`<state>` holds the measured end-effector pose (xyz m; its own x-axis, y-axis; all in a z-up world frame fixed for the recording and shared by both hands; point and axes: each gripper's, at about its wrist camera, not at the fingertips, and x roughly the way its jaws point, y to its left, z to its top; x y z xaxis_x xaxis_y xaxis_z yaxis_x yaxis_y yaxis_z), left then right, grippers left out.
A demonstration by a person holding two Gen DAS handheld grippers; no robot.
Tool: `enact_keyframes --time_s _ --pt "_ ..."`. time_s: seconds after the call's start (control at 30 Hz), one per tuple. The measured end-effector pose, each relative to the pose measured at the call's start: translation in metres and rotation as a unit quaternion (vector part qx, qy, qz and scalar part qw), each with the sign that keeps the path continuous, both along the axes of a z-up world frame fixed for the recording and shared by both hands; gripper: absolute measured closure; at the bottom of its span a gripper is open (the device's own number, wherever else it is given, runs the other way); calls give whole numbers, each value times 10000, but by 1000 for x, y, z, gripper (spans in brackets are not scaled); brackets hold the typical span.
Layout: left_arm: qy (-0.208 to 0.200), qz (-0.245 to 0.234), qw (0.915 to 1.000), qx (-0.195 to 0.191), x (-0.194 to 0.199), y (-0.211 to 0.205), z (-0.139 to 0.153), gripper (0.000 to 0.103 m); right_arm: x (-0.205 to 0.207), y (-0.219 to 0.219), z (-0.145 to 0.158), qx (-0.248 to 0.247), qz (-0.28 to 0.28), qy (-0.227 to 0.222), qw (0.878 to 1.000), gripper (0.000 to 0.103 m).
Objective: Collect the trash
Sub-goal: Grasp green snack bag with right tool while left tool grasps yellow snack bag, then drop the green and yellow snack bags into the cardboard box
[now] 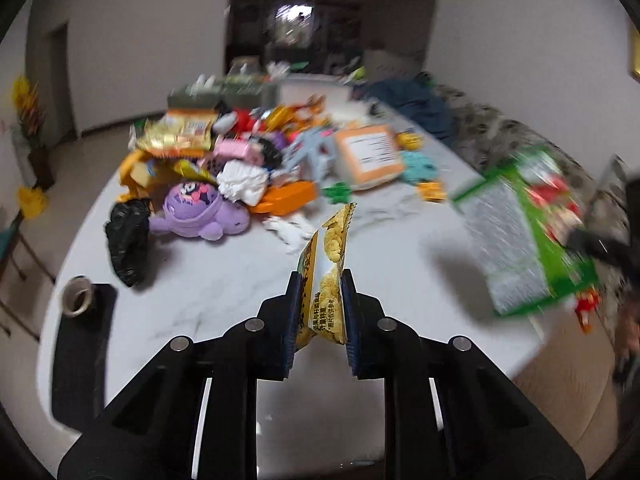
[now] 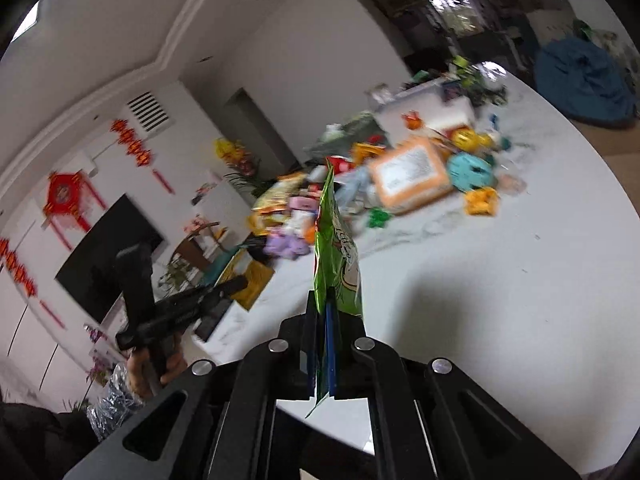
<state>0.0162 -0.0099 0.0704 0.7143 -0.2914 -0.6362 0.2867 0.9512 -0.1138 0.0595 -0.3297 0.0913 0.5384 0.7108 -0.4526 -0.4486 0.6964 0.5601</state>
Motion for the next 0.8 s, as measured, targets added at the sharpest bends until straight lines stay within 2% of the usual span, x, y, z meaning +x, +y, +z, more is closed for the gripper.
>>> enact_keyframes --time_s 0.13,0.3,0.4,0.53,0.57,0.6,0.63,0.67,0.7,0.73,0.77,0.8 --pt "-183 -454 9988 -17 -55 -3 13 84 -29 13 20 11 313 -113 9994 100" --pt "138 -833 9964 -18 -103 -5 -7 84 -70 28 14 -147 729 173 9971 100" --pt "448 -973 9942 16 -121 -4 -34 84 -91 41 -11 -479 1028 542 9921 100" --pt "1004 -1014 9891 355 -130 -8 -91 84 -107 64 -77 -922 1284 1261 9793 100" --pt "1110 -1013 9875 476 -129 -10 -107 78 -105 71 -102 -1081 1338 1485 9738 97" --pt "1231 -1028 9849 648 -126 -10 -131 54 -103 77 -124 -1228 1315 1637 9700 94" --pt "1303 -1017 9832 772 -123 -11 -150 39 -99 85 -153 -1503 1229 1801 9643 74" --pt "1311 -966 9829 858 -121 -9 -164 26 -96 89 -171 -1678 1176 1902 9601 48" --pt "1354 -870 9819 1000 -118 -7 -183 26 -94 92 -186 -1849 1140 1967 9561 47" --pt "1436 -792 9808 1054 -115 -5 -193 26 -94 95 -197 -2033 1140 2011 9514 54" --pt "1525 -713 9802 1042 -113 -3 -199 26 -94 97 -200 -2103 1211 2064 9479 58" --pt "1553 -638 9812 947 -112 2 -198 26 -95 98 -193 -2007 1291 2023 9498 58"
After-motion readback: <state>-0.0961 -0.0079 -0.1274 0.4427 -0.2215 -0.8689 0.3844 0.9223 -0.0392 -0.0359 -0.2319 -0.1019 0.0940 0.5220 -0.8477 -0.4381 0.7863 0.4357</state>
